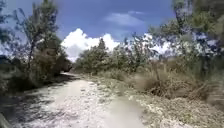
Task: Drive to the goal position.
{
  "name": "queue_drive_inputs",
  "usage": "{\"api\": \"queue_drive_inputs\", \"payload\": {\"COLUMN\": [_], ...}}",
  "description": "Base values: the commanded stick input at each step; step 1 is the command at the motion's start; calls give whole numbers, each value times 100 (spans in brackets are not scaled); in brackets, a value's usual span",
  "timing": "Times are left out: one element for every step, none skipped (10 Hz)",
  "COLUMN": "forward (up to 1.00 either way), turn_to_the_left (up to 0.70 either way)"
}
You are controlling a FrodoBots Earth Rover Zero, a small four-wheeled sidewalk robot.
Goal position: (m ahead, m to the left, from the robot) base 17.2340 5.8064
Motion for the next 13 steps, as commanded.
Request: {"api": "queue_drive_inputs", "payload": {"forward": [50,50,50,50,50,50,50,50,50,50,50,50,50], "turn_to_the_left": [0,0,0,0,0,0,0,10,50,17,0,0,0]}}
